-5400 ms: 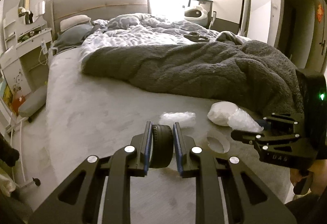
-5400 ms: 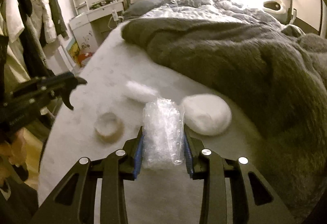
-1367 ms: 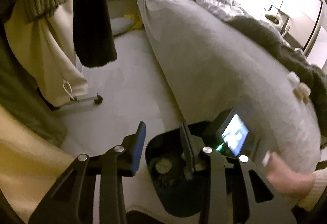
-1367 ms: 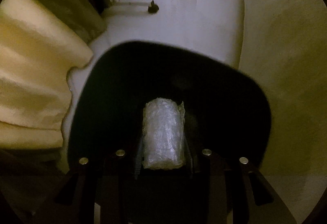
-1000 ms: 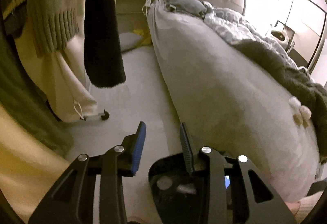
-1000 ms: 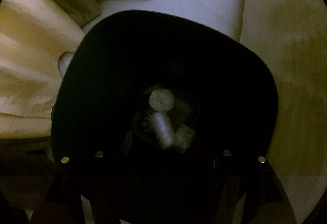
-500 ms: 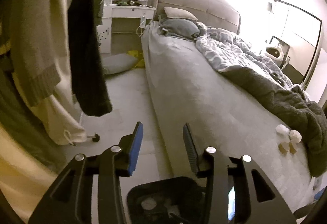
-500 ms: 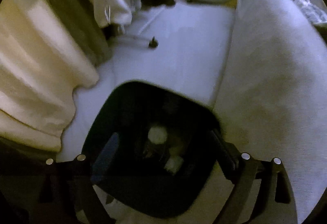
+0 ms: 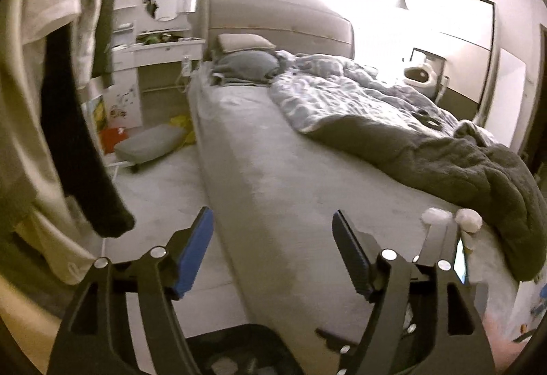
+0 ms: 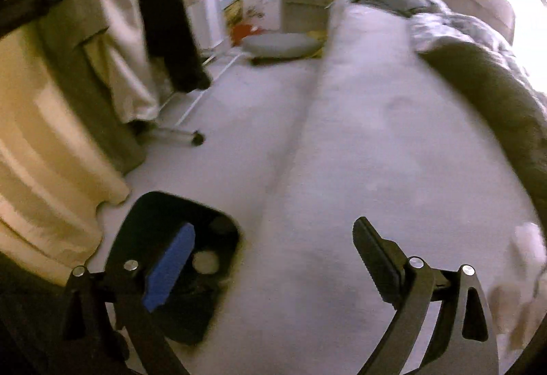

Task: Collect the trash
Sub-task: 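Move both tools back to the bed toward the tissue ball and cardboard roll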

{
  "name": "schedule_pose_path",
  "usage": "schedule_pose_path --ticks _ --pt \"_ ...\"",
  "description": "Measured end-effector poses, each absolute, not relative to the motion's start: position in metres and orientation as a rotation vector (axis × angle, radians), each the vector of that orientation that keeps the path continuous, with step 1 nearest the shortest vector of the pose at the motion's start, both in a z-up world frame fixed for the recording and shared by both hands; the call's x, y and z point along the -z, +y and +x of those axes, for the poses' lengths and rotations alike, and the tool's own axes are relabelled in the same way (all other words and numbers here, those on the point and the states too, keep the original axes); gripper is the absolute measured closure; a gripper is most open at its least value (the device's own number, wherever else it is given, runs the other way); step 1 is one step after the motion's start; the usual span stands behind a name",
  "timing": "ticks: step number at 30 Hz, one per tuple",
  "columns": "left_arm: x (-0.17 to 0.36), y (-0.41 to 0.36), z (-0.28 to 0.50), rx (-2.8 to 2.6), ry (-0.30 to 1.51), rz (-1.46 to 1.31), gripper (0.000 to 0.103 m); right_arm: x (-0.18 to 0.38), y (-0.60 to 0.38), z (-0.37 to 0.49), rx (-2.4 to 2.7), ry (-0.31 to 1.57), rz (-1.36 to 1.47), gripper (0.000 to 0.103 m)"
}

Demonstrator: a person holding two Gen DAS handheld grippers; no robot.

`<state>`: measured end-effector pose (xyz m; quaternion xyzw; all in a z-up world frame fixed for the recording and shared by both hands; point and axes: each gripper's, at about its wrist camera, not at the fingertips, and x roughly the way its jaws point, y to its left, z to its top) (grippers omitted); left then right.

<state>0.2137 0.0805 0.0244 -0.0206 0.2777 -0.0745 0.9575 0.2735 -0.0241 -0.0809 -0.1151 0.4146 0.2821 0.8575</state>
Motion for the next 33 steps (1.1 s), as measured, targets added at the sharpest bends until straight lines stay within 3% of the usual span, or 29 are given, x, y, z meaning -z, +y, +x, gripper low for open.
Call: schedule_pose_path --ticks 10,33 --pt "-0.020 -0.001 0.223 0.255 0.569 -0.007 0.018 0.065 -0.124 0.290 -0.437 0.827 -0.151 0.007" --pt "0.041 -0.138 0.245 0.464 0.692 0.120 0.013 0.073 -0.294 0.297 -0.139 0.805 -0.055 0.006"
